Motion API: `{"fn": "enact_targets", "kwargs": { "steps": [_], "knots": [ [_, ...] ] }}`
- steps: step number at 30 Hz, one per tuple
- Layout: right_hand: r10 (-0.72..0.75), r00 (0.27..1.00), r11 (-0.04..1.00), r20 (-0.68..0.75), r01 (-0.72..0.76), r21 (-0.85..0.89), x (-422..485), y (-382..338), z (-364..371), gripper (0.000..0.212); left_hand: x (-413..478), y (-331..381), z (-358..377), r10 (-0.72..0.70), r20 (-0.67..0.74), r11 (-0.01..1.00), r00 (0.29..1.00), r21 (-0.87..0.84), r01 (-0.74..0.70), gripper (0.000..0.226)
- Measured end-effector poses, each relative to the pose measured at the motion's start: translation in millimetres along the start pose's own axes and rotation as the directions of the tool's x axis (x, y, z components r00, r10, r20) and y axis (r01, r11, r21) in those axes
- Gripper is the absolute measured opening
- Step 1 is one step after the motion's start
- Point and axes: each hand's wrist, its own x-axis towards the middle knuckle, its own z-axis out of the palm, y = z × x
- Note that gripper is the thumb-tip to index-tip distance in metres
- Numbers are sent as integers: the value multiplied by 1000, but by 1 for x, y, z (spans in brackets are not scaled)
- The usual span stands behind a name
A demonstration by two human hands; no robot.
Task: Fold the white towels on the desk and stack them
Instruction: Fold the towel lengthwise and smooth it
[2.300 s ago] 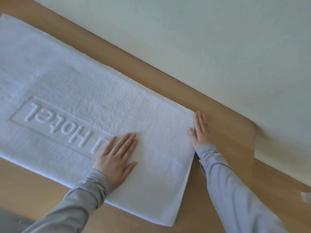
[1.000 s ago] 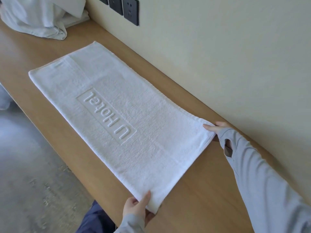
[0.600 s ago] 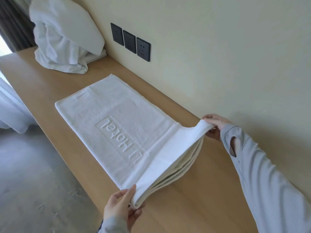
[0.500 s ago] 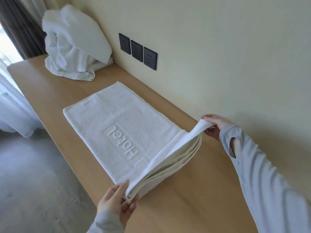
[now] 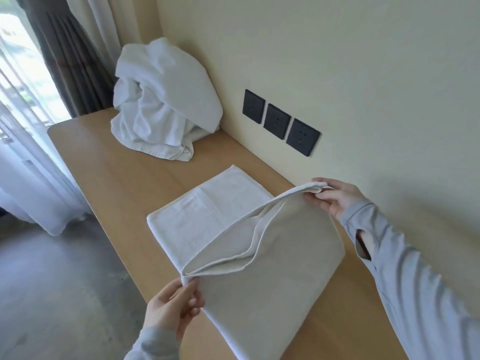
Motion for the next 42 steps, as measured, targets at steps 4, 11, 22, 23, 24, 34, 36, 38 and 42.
{"fn": "enact_targets", "kwargs": {
  "steps": [4,11,22,23,24,34,36,38,42],
  "knots": [
    [-63,995,966,-79,41,-254,46,10,61,23,62,43,-19,215,-52,927,975,325,-187,28],
    [-376,915,516,-149,73,-853,137,37,146,44,154,88,-40,187,-13,942,982,287,-175,13],
    [-105,976,334,-192,-147,-931,246,124,193,12,244,92,-57,212,-57,786,976,603,-136,23],
    [-106,975,302,-195,-155,-941,249,127,194,12,248,92,-56,255,-18,749,967,637,-186,25],
    [-117,975,278,-189,-151,-949,251,129,194,13,253,92,-55,303,26,685,953,689,-237,20],
    [-251,964,-8,-91,-96,-995,256,144,196,26,274,94,-63,389,179,419,904,839,-347,21],
    [-280,959,-134,-49,-89,-987,252,147,201,25,274,95,-59,402,177,409,898,843,-349,22],
    [-354,935,-209,32,-46,-977,242,144,202,30,269,97,-53,484,215,344,848,844,-411,16],
    [-339,735,-311,586,501,-808,229,135,198,35,264,97,-36,571,389,73,723,853,-517,38]
  ]
}}
